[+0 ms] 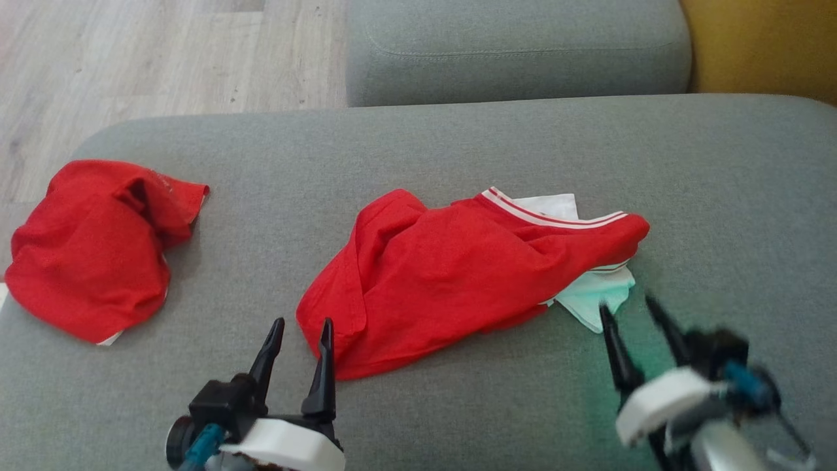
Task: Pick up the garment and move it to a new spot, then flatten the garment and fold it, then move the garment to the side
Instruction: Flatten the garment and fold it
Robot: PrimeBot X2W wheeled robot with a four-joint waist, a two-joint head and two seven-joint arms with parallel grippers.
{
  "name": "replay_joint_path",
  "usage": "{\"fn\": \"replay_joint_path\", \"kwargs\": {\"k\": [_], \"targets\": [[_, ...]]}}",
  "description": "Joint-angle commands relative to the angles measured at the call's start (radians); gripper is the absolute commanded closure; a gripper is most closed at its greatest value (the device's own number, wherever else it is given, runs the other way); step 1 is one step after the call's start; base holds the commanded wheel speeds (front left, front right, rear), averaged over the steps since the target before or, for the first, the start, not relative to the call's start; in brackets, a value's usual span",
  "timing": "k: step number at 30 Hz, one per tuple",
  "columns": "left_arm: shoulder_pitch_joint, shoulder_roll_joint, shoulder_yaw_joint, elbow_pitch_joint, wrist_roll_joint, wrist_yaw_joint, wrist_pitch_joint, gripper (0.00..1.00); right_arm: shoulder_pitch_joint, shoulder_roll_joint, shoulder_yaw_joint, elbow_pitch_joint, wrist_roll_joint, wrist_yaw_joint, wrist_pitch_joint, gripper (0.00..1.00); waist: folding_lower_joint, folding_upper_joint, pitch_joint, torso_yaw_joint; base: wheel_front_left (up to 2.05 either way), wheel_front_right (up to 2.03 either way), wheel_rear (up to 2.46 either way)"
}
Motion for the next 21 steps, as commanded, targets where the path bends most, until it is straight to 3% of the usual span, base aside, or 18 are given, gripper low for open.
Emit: {"fn": "replay_joint_path", "kwargs": {"k": [1,10,16,21], "targets": [[-0.027,-0.003,0.037,-0.029,0.018,-0.006,-0.012,0.0,0.018,0.04,-0.042,-0.035,-0.043,0.008,0.029,0.0,0.0,0.0,0.002,-0.004,0.0,0.0,0.0],[-0.046,-0.003,0.018,-0.028,0.018,-0.011,-0.012,0.0,0.032,0.096,-0.214,-0.038,-0.045,0.008,0.175,0.0,0.0,0.0,0.028,-0.001,0.0,0.0,0.0],[-0.068,-0.003,-0.002,-0.026,0.012,-0.01,-0.012,0.0,-0.06,0.097,-0.216,0.019,0.026,0.008,0.285,0.0,0.0,0.0,0.057,0.013,0.0,0.0,0.0],[-0.089,-0.003,-0.01,-0.02,0.008,-0.011,-0.012,0.0,-0.157,0.097,-0.195,0.101,-0.017,0.008,0.417,0.0,0.0,0.0,0.081,0.028,0.0,0.0,0.0]]}}
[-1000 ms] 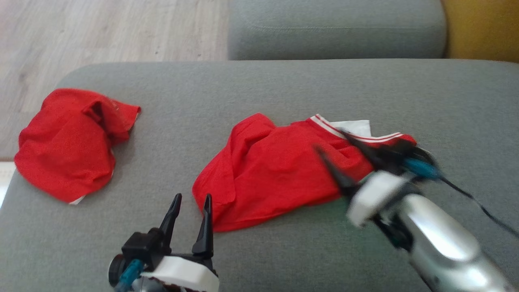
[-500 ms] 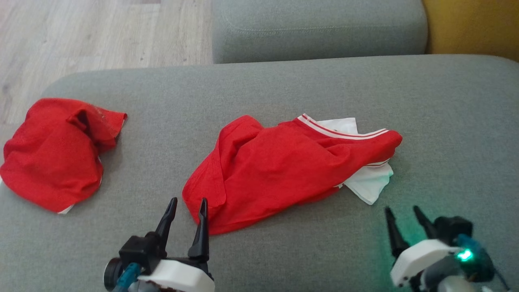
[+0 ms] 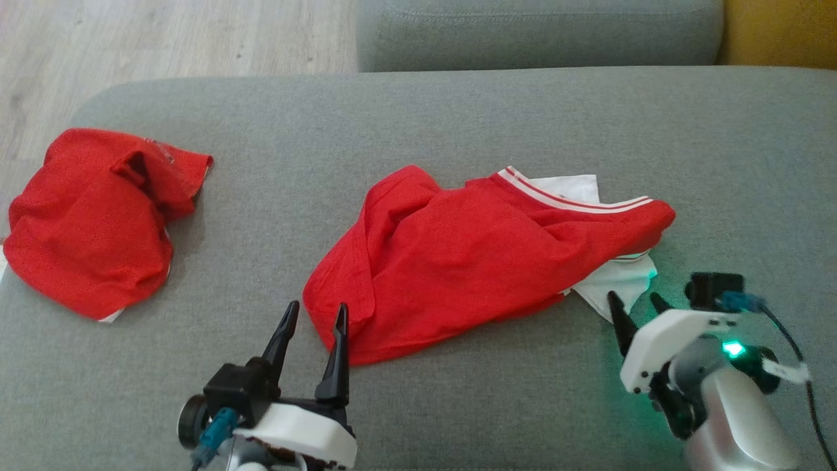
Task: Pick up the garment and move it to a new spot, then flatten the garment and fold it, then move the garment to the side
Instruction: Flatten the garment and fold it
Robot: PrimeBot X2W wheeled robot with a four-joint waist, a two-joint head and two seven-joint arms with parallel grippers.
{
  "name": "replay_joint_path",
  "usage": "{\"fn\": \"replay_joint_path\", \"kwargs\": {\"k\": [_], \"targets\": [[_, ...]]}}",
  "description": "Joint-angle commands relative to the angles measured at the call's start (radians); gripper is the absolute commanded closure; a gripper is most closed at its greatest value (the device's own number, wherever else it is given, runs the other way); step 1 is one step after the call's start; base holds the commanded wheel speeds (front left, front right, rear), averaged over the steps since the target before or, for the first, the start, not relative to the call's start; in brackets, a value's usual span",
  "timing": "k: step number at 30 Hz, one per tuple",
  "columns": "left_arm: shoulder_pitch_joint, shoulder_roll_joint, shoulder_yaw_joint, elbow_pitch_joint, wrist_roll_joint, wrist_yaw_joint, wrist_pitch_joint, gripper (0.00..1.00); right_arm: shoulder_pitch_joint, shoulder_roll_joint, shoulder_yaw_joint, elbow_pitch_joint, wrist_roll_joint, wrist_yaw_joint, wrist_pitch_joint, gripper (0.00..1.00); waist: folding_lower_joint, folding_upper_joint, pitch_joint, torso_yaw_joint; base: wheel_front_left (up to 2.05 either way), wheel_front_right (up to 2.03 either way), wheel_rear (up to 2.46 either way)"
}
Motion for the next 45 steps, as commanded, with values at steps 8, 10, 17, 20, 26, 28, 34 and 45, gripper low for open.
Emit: {"fn": "replay_joint_path", "kwargs": {"k": [8,10,17,20,26,28,34,45], "targets": [[-0.058,-0.003,0.017,-0.027,-0.018,0.005,-0.012,0.0,-0.093,-0.002,0.084,0.052,-0.09,0.008,0.14,1.0,0.0,0.0,0.016,0.018,0.0,0.0,0.0],[-0.056,-0.003,0.021,-0.029,-0.019,0.008,-0.012,0.0,-0.093,-0.002,0.073,0.037,-0.102,0.008,0.135,1.0,0.0,0.0,0.016,0.014,0.0,0.0,0.0],[-0.036,-0.003,0.044,-0.032,-0.014,0.011,-0.012,0.0,-0.038,-0.055,0.045,-0.077,-0.118,0.008,0.179,1.0,0.0,0.0,0.003,-0.02,0.0,0.0,0.0],[-0.034,-0.003,0.049,-0.032,-0.01,0.008,-0.012,0.0,0.0,-0.105,0.037,-0.146,-0.102,0.008,0.223,1.0,0.0,0.0,0.002,-0.034,0.0,0.0,0.0],[-0.031,-0.003,0.052,-0.022,-0.005,0.001,-0.012,0.0,0.069,-0.146,0.054,-0.247,-0.07,0.008,0.268,0.0,0.0,0.0,-0.003,-0.049,0.0,0.0,0.0],[-0.029,-0.003,0.052,-0.02,-0.005,0.0,-0.012,0.0,0.08,-0.146,0.054,-0.263,-0.065,0.008,0.262,0.0,0.0,0.0,-0.006,-0.05,0.0,0.0,0.0],[-0.011,-0.003,0.056,-0.005,0.001,-0.003,-0.012,0.0,0.162,-0.094,-0.03,-0.383,-0.119,0.008,0.153,0.0,0.0,0.0,-0.039,-0.047,0.0,0.0,0.0],[0.027,-0.003,0.097,0.014,0.031,-0.02,-0.012,0.0,0.298,-0.004,-0.097,-0.648,-0.275,0.008,-0.399,0.0,0.0,0.0,-0.07,-0.061,0.0,0.0,0.0]]}}
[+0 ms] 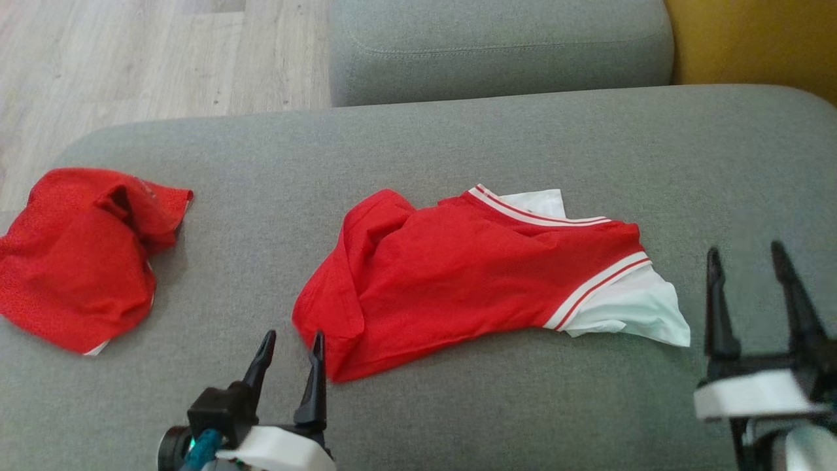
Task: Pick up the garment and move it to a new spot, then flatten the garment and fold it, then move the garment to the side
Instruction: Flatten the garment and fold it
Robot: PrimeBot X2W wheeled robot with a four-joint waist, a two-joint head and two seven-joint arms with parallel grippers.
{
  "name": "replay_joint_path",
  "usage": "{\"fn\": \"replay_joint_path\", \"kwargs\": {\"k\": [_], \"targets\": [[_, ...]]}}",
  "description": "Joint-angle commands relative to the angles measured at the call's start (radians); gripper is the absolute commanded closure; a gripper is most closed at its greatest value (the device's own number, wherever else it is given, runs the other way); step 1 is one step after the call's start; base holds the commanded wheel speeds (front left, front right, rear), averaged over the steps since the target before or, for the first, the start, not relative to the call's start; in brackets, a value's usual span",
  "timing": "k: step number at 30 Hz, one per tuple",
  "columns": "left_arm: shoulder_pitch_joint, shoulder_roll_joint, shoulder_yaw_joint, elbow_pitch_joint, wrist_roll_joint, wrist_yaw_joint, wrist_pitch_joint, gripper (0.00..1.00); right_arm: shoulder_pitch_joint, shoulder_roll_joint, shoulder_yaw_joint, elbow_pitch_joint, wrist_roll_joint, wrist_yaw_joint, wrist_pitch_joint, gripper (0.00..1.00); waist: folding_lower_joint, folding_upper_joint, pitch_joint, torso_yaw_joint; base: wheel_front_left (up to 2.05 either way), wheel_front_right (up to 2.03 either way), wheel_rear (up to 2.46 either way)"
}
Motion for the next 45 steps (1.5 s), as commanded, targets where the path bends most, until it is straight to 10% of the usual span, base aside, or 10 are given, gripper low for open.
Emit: {"fn": "replay_joint_path", "kwargs": {"k": [1,32,45], "targets": [[-0.026,-0.003,0.037,-0.025,0.014,-0.004,-0.012,0.0,0.006,-0.004,0.03,-0.02,0.01,0.008,-0.046,0.0,0.0,0.0,0.0,0.0,0.0,0.0,0.0],[-0.063,-0.003,0.057,0.049,0.084,-0.039,-0.012,0.0,0.093,-0.003,0.102,0.146,0.201,0.008,-0.098,0.0,0.0,0.0,-0.008,-0.003,0.0,0.0,0.0],[-0.317,0.02,-0.063,0.333,0.221,-0.082,0.153,0.0,0.071,-0.003,0.135,0.142,0.207,0.008,-0.098,0.0,0.0,0.0,0.011,-0.005,0.0,0.0,0.0]]}}
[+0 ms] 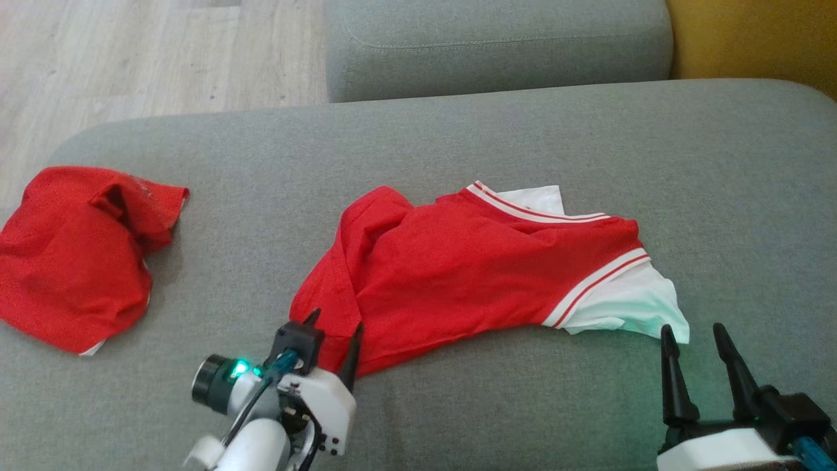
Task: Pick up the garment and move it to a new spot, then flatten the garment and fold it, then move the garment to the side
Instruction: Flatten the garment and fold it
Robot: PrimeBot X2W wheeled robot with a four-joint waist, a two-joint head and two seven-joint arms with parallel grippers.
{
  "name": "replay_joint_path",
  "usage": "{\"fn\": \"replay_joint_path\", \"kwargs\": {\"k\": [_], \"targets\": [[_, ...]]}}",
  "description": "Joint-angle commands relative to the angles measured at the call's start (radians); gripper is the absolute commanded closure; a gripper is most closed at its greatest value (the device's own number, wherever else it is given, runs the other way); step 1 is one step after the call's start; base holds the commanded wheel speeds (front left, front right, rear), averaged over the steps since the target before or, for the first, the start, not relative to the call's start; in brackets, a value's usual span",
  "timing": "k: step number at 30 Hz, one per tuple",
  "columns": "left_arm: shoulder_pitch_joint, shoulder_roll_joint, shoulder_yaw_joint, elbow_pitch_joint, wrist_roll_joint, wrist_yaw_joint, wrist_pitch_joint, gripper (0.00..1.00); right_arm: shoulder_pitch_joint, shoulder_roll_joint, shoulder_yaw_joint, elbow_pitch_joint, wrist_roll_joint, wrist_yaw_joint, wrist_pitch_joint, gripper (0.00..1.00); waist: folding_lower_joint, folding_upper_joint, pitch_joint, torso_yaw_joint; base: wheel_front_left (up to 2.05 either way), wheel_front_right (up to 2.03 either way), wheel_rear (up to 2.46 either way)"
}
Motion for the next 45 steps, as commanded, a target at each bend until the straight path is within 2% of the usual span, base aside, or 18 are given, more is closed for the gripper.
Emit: {"fn": "replay_joint_path", "kwargs": {"k": [1,6,7,8,9,10,11,16,22,26,28,29,30,31,32,35,39,45], "targets": [[-0.056,0.014,0.016,0.002,0.017,-0.008,0.027,0.0,-0.049,-0.009,0.029,-0.033,0.006,0.008,-0.011,0.0,0.0,0.0,0.001,-0.006,0.0,0.0,0.0],[-0.099,0.021,-0.005,0.077,0.031,-0.015,0.1,0.0,-0.05,-0.009,0.027,-0.033,0.014,0.008,-0.011,0.0,0.0,0.0,0.01,-0.016,0.0,0.0,0.0],[-0.104,0.022,-0.005,0.089,0.032,-0.013,0.111,0.15,-0.05,-0.009,0.026,-0.033,0.015,0.008,-0.011,0.0,0.0,0.0,0.011,-0.017,0.0,0.0,0.0],[-0.107,0.022,-0.004,0.098,0.029,-0.01,0.118,0.47,-0.051,-0.009,0.026,-0.033,0.016,0.008,-0.011,0.0,0.0,0.0,0.012,-0.019,0.0,0.0,0.0],[-0.11,0.022,-0.002,0.103,0.026,-0.008,0.119,0.62,-0.051,-0.009,0.024,-0.033,0.017,0.008,-0.011,0.0,0.0,0.0,0.013,-0.019,0.0,0.0,0.0],[-0.112,0.022,-0.001,0.107,0.023,-0.006,0.118,0.87,-0.051,-0.009,0.021,-0.034,0.018,0.008,-0.011,0.0,0.0,0.0,0.014,-0.018,0.0,0.0,0.0],[-0.113,0.021,0.002,0.11,0.019,-0.003,0.116,1.0,-0.051,-0.009,0.019,-0.034,0.019,0.008,-0.011,0.0,0.0,0.0,0.015,-0.017,0.0,0.0,0.0],[-0.095,0.011,0.064,0.085,-0.046,0.056,0.053,1.0,-0.046,-0.009,0.013,-0.036,0.021,0.008,-0.011,0.0,0.0,0.0,0.01,-0.01,0.0,0.0,0.0],[0.051,-0.009,0.249,-0.016,-0.3,0.204,-0.084,1.0,-0.028,-0.009,-0.005,-0.041,0.028,0.008,-0.011,0.0,0.0,0.0,-0.007,0.012,0.0,0.0,0.0],[0.121,-0.01,0.241,-0.048,-0.457,0.251,-0.122,1.0,-0.017,-0.009,-0.005,-0.042,0.03,0.008,-0.011,0.0,0.0,0.0,-0.009,0.034,0.0,0.0,0.0],[0.156,-0.011,0.221,-0.064,-0.574,0.277,-0.137,1.0,-0.015,-0.009,-0.007,-0.04,0.029,0.008,-0.011,0.0,0.0,0.0,-0.012,0.047,0.0,0.0,0.0],[0.169,-0.011,0.207,-0.066,-0.616,0.29,-0.143,0.95,-0.016,-0.009,-0.007,-0.039,0.028,0.008,-0.011,0.0,0.0,0.0,-0.012,0.052,0.0,0.0,0.0],[0.177,-0.011,0.192,-0.067,-0.641,0.303,-0.148,0.67,-0.018,-0.009,-0.008,-0.039,0.026,0.008,-0.011,0.0,0.0,0.0,-0.013,0.056,0.0,0.0,0.0],[0.182,-0.011,0.18,-0.068,-0.661,0.313,-0.152,0.2,-0.02,-0.009,-0.009,-0.038,0.025,0.008,-0.011,0.0,0.0,0.0,-0.013,0.06,0.0,0.0,0.0],[0.185,-0.011,0.169,-0.069,-0.681,0.321,-0.154,0.0,-0.023,-0.009,-0.01,-0.037,0.023,0.008,-0.011,0.0,0.0,0.0,-0.014,0.063,0.0,0.0,0.0],[0.183,-0.011,0.171,-0.103,-0.698,0.34,-0.158,0.0,-0.026,-0.009,-0.01,-0.037,0.02,0.008,-0.011,0.0,0.0,0.0,-0.017,0.07,0.0,0.0,0.0],[0.206,-0.011,0.199,-0.185,-0.658,0.352,-0.158,0.0,-0.026,-0.009,-0.006,-0.036,0.016,0.008,-0.011,0.0,0.0,0.0,-0.022,0.066,0.0,0.0,0.0],[0.27,-0.011,0.212,-0.304,-0.462,0.324,-0.158,0.0,-0.02,-0.009,-0.009,-0.054,-0.001,0.008,-0.011,0.0,0.0,0.0,-0.036,0.05,0.0,0.0,0.0]]}}
